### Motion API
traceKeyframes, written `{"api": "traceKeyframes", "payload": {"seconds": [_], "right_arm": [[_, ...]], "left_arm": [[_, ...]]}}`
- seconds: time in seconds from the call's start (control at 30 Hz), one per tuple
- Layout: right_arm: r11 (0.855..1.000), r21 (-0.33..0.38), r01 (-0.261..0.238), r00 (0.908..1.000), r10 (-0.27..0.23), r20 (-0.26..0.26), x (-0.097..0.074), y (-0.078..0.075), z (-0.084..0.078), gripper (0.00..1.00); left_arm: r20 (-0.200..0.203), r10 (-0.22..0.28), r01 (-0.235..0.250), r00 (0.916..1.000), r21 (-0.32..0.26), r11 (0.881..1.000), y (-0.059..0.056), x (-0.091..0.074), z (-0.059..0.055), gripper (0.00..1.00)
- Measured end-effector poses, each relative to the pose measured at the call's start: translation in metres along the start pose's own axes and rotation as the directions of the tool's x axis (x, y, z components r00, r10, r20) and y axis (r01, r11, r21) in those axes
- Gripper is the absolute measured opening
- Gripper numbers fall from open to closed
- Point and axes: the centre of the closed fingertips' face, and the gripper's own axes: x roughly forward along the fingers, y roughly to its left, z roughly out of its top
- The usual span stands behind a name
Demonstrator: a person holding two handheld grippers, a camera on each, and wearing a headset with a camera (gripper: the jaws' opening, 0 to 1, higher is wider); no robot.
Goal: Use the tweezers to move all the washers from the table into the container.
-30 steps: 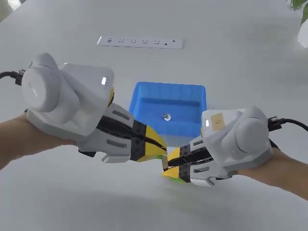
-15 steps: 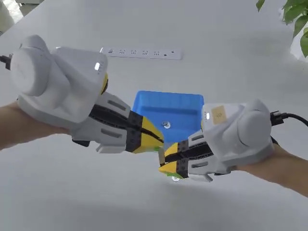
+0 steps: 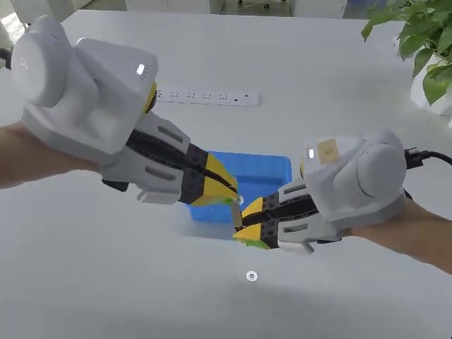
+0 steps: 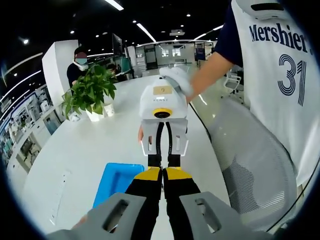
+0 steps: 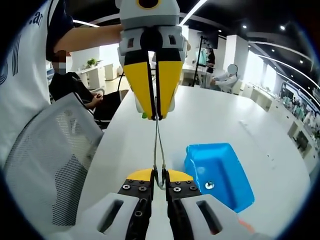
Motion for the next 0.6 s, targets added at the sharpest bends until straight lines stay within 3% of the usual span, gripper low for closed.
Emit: {"api": "traceKeyframes", "payload": {"seconds": [0.4, 0.6], "right_arm": [[0.998, -0.031, 0.048, 0.9988, -0.048, 0.014, -0.005, -0.032, 0.01, 0.09], [0.997, -0.026, 0.068, 0.9976, -0.067, 0.017, -0.002, -0.05, 0.008, 0.09]], "left_arm": [[-0.028, -0.008, 0.01, 0.9996, 0.079, 0.997, 0.026, -0.003, 0.008, 0.05], [-0.043, -0.006, 0.01, 0.999, 0.086, 0.996, 0.045, -0.002, 0.003, 0.05]]}}
